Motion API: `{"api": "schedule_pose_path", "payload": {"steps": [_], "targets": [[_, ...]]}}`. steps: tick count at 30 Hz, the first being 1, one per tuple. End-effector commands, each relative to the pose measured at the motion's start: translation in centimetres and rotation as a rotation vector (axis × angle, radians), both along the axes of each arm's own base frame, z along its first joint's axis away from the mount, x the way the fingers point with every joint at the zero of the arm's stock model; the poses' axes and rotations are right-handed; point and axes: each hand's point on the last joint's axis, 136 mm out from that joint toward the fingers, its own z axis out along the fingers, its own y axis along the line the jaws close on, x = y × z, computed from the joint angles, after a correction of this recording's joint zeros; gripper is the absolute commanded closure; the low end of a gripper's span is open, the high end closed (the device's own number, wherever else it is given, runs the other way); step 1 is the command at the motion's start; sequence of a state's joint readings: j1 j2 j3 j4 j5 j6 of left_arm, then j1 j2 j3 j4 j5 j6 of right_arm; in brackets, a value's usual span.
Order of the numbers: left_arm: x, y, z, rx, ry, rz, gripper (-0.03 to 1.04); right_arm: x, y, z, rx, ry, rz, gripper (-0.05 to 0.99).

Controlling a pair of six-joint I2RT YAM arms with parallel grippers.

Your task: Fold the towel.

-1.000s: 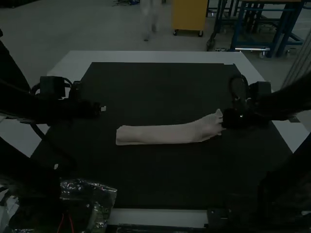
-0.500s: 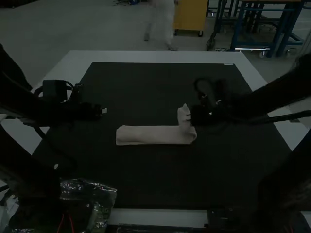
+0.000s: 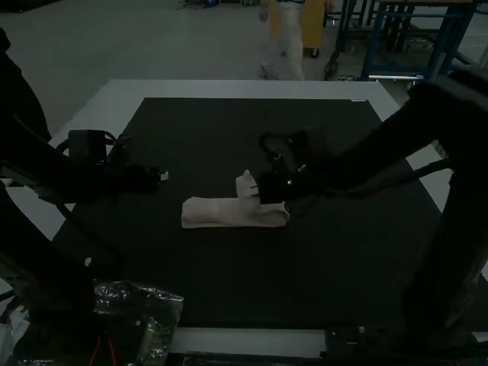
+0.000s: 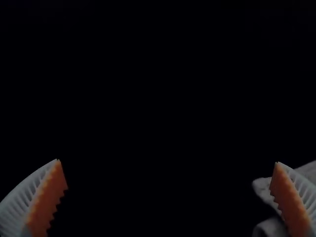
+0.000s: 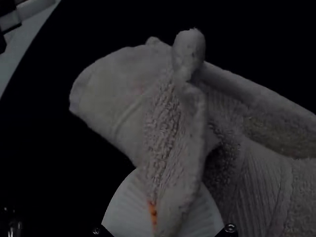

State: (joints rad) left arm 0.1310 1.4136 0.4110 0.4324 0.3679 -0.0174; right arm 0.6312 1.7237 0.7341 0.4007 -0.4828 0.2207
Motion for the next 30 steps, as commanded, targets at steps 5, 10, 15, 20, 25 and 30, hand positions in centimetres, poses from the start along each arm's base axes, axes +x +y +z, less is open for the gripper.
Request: {"api": "schedule_pose_path", "payload": {"steps": [5, 10, 15, 20, 25, 30], "targets": [[0.2, 0.1, 0.4, -0.013, -0.015, 0.001, 0.04, 0.5, 4.5, 0.8, 0.044, -0.010, 0.063, 0.96], [0.3, 0.4, 0.5, -0.015, -0.023, 0.007, 0.04, 1.0, 6.6, 0.9, 0.054, -0.018, 0.089, 0.96], [0.3, 1.5, 0.5, -0.015, -0.022, 0.034, 0.04, 1.0, 8.4, 0.8, 0.063, -0.015, 0.119, 0.95], [0.3, 3.3, 0.6, -0.008, -0.030, 0.080, 0.04, 0.6, 10.1, 1.0, 0.095, 0.032, 0.136, 0.54], [0.5, 4.9, 1.0, -0.004, -0.050, 0.124, 0.04, -0.6, 12.1, 2.7, 0.139, 0.033, 0.190, 0.16], [0.5, 6.0, 1.2, -0.001, -0.058, 0.153, 0.04, -0.5, 12.7, 6.2, 0.198, -0.015, 0.213, 0.14]]}}
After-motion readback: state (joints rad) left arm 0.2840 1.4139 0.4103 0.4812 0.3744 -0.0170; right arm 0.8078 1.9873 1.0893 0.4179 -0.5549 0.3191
